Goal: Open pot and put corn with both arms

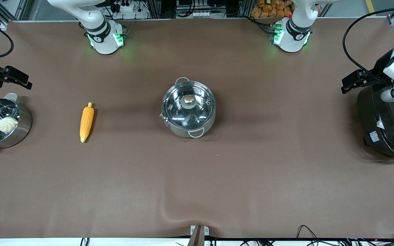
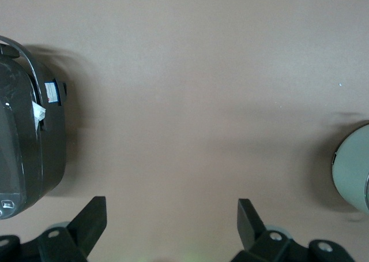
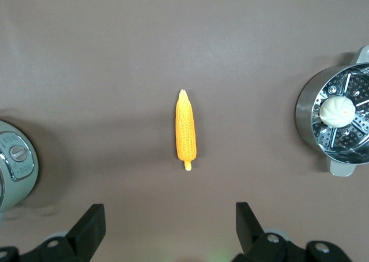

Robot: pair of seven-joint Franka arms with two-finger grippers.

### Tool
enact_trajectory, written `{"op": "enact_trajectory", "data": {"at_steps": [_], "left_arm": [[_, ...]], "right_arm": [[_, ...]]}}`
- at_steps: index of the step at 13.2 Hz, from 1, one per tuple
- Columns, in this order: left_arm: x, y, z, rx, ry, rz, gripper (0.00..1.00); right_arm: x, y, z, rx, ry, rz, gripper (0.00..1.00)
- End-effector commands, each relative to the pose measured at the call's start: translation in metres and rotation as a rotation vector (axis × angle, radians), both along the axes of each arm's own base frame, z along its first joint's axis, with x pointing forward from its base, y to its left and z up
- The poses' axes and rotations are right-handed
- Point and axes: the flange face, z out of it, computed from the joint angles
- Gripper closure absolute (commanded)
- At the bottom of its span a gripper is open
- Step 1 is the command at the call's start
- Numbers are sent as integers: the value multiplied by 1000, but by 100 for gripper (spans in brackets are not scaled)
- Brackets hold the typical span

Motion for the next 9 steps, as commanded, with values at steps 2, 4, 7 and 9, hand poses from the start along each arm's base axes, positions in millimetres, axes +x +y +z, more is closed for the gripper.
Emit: {"op": "enact_trajectory", "data": {"at_steps": [2,4,7,9], "left_arm": [[-6,3,9,-8,3,-10,0],[-5,1,11,-7,-3,-13,0],[-8,1,8,-1,24,-36,0],[-6,-19,3,-28,35,-28,0]], "right_arm": [[-6,-5,7,14,-8,-13,0],[-6,-8,7,16,-8,-19,0],[-4,-12,3,15,-7,-27,0],[0,-13,-8,17,-9,-27,0]]}}
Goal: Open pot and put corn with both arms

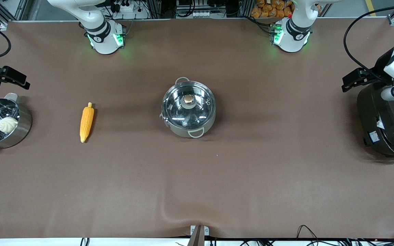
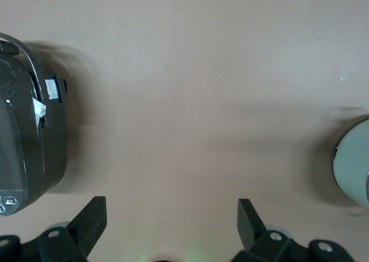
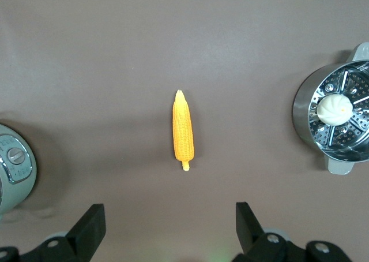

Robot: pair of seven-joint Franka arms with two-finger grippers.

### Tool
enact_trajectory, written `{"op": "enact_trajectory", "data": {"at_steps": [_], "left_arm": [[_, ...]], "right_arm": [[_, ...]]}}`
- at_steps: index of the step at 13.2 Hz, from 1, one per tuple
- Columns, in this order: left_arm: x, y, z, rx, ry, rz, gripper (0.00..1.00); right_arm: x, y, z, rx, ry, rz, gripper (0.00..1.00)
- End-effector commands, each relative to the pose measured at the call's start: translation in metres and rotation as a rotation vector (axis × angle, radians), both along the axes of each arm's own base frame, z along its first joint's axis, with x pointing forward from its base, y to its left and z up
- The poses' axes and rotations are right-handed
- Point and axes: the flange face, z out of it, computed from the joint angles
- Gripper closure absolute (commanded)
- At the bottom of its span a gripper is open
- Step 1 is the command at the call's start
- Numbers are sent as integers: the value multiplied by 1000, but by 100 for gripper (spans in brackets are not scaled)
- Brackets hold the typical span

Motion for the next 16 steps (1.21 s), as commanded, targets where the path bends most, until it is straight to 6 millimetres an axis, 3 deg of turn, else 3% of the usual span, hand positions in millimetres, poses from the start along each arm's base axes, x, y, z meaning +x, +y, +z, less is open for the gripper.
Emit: {"op": "enact_trajectory", "data": {"at_steps": [1,3,5,6,8,10,12,16], "left_arm": [[-2,-40,-5,-49,35,12,0],[-2,-113,-35,-33,88,55,0],[6,-177,-51,-35,88,108,0],[5,-219,-63,-34,89,138,0],[-5,-297,-94,-37,77,270,0],[-22,-363,-132,-46,62,344,0],[-35,-410,-168,-65,54,394,0],[-61,-468,-221,-73,58,502,5]], "right_arm": [[2,-4,-15,15,-12,-9,0],[6,-3,-36,13,-19,-8,0],[12,-3,-55,11,-30,-8,0],[15,-3,-68,9,-42,-7,0],[19,-2,-99,7,-64,30,0],[25,-3,-142,0,-63,35,0],[26,-2,-190,-6,-60,36,0],[10,6,-277,-21,-108,50,0]]}}
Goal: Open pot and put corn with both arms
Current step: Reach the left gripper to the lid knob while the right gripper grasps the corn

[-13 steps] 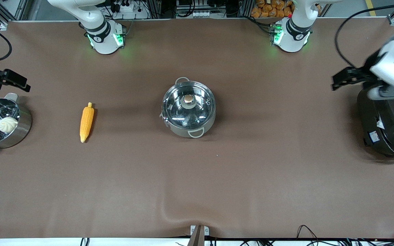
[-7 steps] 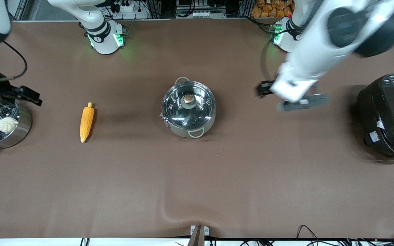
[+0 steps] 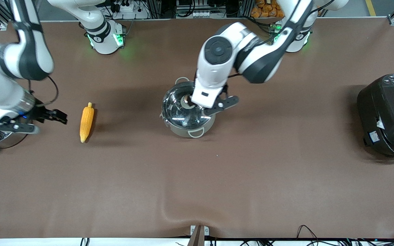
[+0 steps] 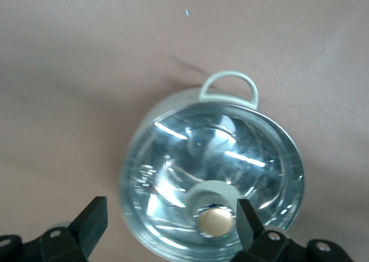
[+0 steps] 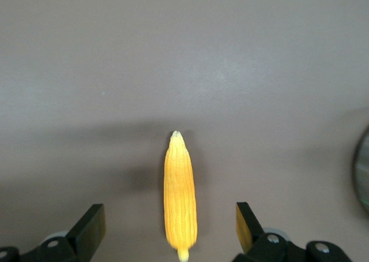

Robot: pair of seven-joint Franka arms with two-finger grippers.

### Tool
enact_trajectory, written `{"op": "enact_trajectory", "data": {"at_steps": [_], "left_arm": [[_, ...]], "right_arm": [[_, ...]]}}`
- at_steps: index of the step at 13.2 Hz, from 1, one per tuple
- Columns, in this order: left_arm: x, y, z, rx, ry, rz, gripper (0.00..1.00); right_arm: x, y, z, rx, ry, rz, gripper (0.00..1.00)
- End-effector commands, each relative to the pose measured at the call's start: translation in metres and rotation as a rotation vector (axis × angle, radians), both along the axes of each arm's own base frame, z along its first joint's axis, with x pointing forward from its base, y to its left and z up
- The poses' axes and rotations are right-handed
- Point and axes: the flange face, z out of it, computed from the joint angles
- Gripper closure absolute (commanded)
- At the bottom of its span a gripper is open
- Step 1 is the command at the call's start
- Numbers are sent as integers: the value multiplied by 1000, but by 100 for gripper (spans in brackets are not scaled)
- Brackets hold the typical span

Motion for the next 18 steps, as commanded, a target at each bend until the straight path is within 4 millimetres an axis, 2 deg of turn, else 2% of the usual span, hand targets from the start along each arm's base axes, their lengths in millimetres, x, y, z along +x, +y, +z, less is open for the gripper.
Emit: {"op": "enact_trajectory", "data": {"at_steps": [1,5,9,12,13,16,18], "left_arm": [[-7,-25,-14,-6,-1,76,8],[-28,-50,-35,4,6,87,10],[-36,-59,-60,40,1,67,13],[-36,-59,-65,44,5,67,13],[-35,-58,-66,47,4,68,14],[-38,-60,-68,51,7,66,19],[-40,-62,-68,53,3,59,28]], "right_arm": [[-18,3,-47,5,-18,31,0],[-17,8,-86,-2,27,83,0],[-17,6,-119,-5,48,95,0],[-21,6,-150,14,89,95,0],[-29,2,-163,28,116,84,0],[-35,-2,-178,43,146,78,0],[-36,-2,-178,43,147,80,0]]}}
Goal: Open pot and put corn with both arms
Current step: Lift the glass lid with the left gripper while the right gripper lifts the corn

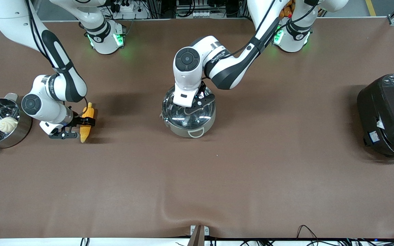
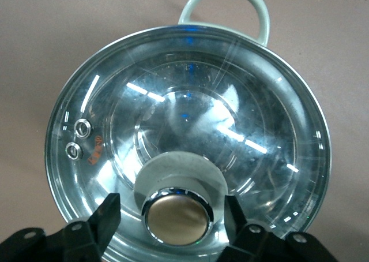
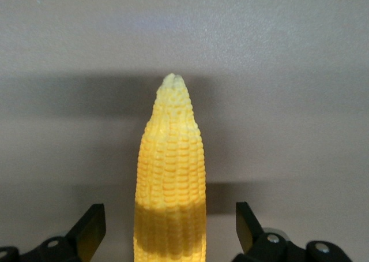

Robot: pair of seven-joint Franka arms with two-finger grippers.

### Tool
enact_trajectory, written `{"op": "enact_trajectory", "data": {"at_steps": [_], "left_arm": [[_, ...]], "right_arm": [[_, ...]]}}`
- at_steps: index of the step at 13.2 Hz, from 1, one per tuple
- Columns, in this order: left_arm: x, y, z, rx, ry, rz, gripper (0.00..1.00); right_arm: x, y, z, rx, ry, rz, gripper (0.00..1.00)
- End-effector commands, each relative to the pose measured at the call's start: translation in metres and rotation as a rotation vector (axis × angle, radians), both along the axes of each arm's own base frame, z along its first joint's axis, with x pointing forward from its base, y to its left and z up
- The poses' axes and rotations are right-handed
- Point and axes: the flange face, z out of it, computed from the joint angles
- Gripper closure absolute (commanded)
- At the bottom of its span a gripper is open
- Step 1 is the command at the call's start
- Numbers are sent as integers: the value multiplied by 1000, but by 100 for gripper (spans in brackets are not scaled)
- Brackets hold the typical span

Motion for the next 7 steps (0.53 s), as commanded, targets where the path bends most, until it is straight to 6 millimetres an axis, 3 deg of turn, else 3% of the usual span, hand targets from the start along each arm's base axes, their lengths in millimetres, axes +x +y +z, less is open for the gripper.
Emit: {"op": "enact_trajectory", "data": {"at_steps": [1,3,6,7], "left_arm": [[-1,-5,1,15,-27,8,29],[-1,-6,-7,24,-21,7,35],[0,-6,-7,24,-24,0,69],[-1,-6,-5,28,-34,-3,89]], "right_arm": [[-3,2,1,20,-7,4,0],[-5,3,-4,24,3,-2,0],[-7,1,-7,33,10,24,0],[-8,-5,-8,34,13,21,0]]}}
